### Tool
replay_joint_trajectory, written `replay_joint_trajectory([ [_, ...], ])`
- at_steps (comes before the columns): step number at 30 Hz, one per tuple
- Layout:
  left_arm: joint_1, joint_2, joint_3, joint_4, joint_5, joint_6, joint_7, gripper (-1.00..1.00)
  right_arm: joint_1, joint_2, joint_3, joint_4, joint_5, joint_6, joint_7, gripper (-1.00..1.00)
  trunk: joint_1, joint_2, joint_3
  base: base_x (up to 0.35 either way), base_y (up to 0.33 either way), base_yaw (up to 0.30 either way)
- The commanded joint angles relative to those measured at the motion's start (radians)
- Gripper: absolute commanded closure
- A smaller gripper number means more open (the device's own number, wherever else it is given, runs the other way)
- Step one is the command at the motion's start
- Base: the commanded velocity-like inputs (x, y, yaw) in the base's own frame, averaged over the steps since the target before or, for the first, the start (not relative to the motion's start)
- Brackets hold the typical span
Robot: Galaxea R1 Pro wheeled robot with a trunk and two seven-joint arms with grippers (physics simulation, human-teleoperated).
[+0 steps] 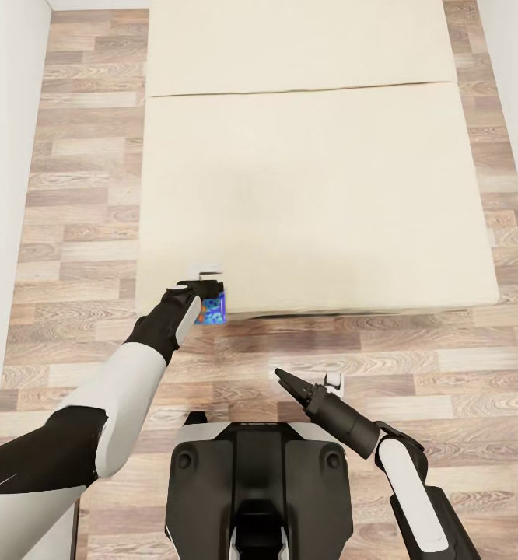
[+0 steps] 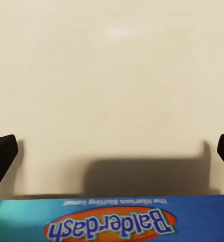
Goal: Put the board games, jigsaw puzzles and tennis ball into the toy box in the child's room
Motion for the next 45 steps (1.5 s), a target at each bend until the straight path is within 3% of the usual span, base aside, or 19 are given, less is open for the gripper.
replay_joint_trajectory([
  [1,0.000,0.000,-0.001,0.009,0.014,0.008,0.007,-1.00,0.000,0.001,-0.001,0.000,-0.004,0.006,0.000,-1.00,0.001,-0.001,-0.001,-0.030,0.000,0.000],
  [45,0.000,0.001,0.004,-0.021,0.015,0.004,0.008,-1.00,0.000,0.002,0.005,-0.001,-0.004,0.005,-0.001,-1.00,0.001,-0.001,-0.001,-0.007,0.000,0.000],
])
